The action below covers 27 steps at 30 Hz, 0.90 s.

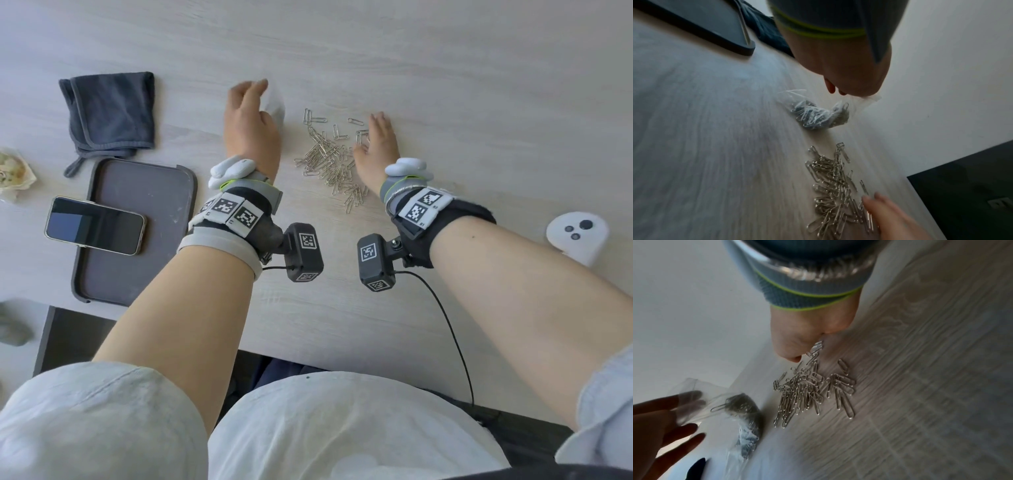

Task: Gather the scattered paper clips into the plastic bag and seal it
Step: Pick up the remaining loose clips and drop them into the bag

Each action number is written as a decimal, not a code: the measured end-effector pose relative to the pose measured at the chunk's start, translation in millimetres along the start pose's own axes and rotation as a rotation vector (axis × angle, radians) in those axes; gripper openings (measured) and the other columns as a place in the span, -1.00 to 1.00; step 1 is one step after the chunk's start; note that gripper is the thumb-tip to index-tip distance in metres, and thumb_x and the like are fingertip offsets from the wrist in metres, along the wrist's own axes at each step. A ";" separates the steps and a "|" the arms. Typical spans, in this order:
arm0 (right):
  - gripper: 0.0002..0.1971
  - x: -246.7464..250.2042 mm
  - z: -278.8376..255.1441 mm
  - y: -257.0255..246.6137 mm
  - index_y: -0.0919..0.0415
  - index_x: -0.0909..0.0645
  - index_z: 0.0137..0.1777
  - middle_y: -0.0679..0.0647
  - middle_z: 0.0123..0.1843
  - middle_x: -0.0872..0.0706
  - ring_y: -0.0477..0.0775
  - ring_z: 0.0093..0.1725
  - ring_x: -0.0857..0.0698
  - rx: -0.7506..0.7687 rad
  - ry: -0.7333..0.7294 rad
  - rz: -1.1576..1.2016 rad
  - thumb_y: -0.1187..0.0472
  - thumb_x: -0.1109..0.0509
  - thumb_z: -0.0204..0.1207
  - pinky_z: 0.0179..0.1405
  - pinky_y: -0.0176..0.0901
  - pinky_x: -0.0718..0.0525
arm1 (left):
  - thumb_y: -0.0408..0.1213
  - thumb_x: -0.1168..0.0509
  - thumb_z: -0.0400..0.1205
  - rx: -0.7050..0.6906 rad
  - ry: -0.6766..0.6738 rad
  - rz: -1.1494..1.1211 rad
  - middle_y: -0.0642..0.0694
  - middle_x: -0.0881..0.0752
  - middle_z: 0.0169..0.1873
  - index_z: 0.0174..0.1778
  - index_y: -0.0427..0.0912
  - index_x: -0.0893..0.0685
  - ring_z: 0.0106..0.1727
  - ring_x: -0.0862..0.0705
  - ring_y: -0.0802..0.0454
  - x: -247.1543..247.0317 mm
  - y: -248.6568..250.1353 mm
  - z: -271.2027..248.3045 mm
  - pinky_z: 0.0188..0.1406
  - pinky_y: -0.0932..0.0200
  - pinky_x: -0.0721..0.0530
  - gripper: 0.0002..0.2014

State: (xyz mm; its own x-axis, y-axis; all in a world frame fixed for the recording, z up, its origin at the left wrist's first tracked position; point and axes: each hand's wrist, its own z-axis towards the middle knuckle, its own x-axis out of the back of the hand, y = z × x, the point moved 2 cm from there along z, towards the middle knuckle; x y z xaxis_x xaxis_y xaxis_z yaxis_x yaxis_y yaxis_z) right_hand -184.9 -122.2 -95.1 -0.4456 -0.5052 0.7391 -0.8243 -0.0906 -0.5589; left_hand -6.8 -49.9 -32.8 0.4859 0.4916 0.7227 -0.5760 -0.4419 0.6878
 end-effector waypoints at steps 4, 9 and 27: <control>-0.39 -13.4 5.3 -17.8 0.34 0.00 0.63 0.27 0.70 0.05 0.19 0.70 0.09 0.113 -0.090 -0.063 0.20 -0.15 0.66 0.67 -0.07 0.16 | -0.54 0.01 0.55 0.104 -0.127 0.068 -0.20 -0.59 0.29 0.30 -0.20 -0.56 0.29 -0.55 -0.12 -12.9 -16.8 -6.8 0.12 0.22 -0.46 -0.55; -0.43 -21.5 5.5 -37.3 0.29 -0.11 0.62 0.22 0.70 -0.04 0.14 0.70 0.01 0.272 -0.123 -0.028 0.27 -0.16 0.64 0.63 -0.19 0.11 | -0.55 0.00 0.50 0.139 -0.190 0.087 -0.29 -0.60 0.17 0.22 -0.27 -0.54 0.12 -0.59 -0.22 -28.0 -25.9 -10.2 -0.10 0.13 -0.45 -0.59; -0.54 -23.9 -13.9 -24.6 0.24 -0.31 0.55 0.14 0.66 -0.22 0.11 0.68 -0.13 0.462 -0.246 -0.116 0.36 -0.07 0.64 0.62 -0.19 0.01 | -0.51 -0.06 0.50 0.155 -0.208 0.158 -0.18 -0.50 0.29 0.25 -0.20 -0.47 0.15 -0.58 -0.17 -40.9 -22.1 -19.9 -0.27 0.14 -0.35 -0.60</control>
State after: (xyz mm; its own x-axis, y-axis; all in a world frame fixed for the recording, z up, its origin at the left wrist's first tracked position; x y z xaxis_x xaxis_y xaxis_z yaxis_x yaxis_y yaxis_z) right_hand -158.8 -96.0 -93.8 -0.2200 -0.6507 0.7268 -0.5988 -0.4980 -0.6272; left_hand -27.0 -45.3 -79.0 0.5314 0.2504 0.8093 -0.5556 -0.6181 0.5561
